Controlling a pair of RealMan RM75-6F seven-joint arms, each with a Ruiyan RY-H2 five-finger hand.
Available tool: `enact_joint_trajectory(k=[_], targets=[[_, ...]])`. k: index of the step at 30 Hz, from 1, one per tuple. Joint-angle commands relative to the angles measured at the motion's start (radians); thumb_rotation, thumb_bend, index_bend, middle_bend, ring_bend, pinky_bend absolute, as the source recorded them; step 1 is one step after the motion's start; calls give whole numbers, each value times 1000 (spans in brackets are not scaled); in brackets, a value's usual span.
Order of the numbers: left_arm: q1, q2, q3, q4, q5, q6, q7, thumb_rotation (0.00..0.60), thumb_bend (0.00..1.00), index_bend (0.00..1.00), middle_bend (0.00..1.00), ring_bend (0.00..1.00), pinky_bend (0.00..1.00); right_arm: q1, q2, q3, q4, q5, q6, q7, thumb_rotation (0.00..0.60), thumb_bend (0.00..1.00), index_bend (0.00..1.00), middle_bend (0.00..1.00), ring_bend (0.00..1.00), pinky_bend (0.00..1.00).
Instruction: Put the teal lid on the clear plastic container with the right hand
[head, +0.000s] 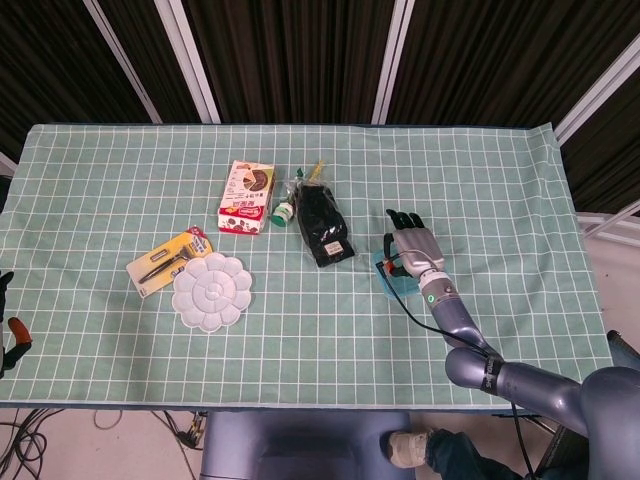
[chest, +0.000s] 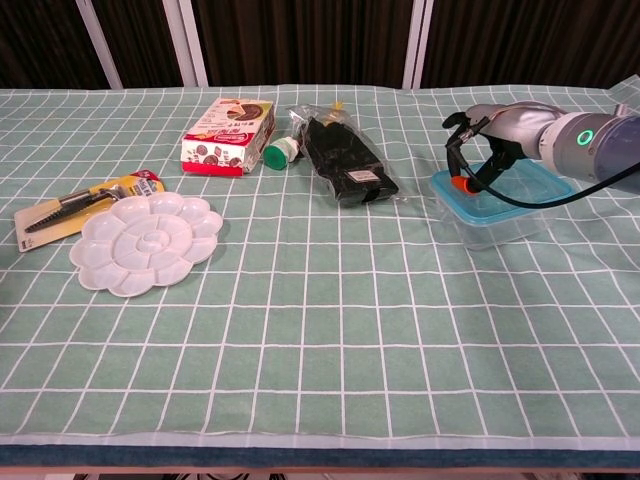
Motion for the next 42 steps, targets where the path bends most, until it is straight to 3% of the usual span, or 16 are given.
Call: enact_joint_trajectory(k=[1, 13, 20, 22, 26, 30, 37, 42], targets=[[0, 0, 0, 0, 0, 0, 1, 600, 764, 40, 0, 0, 0, 1, -1, -6, 3, 6, -7, -4, 600, 521, 592, 44, 0, 0], [0, 1, -1, 0, -3, 0, -2, 600, 764, 40, 0, 0, 0, 9, -9, -20, 12, 16, -36, -4, 600, 521, 592, 43, 0, 0], [-1, 1, -1, 2, -4, -1, -3, 600, 765, 40, 0, 0, 0, 1, 15, 2, -4, 0, 7, 17, 600, 521, 579, 42, 0, 0], [-1, 0, -1, 2, -2, -1, -1, 600, 764, 40, 0, 0, 0, -5, 29, 12, -16, -12, 28, 25, 600, 521, 517, 38, 0, 0], [0, -2, 1, 2, 1, 2, 2, 600, 765, 40, 0, 0, 0, -23, 76, 31, -64, -28, 66, 45, 600, 520, 278, 25, 0, 0], [0, -4, 2, 2, 3, 4, 5, 600, 764, 40, 0, 0, 0, -44, 143, 43, -143, -23, 94, 50, 600, 406, 61, 1, 0, 0], [0, -5, 2, 1, 7, 9, 8, 600, 765, 40, 0, 0, 0, -82, 287, 48, -310, 12, 175, 12, 600, 350, 0, 0, 0, 0], [2, -6, 1, 1, 19, 16, 2, 600, 764, 40, 0, 0, 0, -185, 388, 38, -427, -75, 333, 59, 600, 307, 0, 0, 0, 0]])
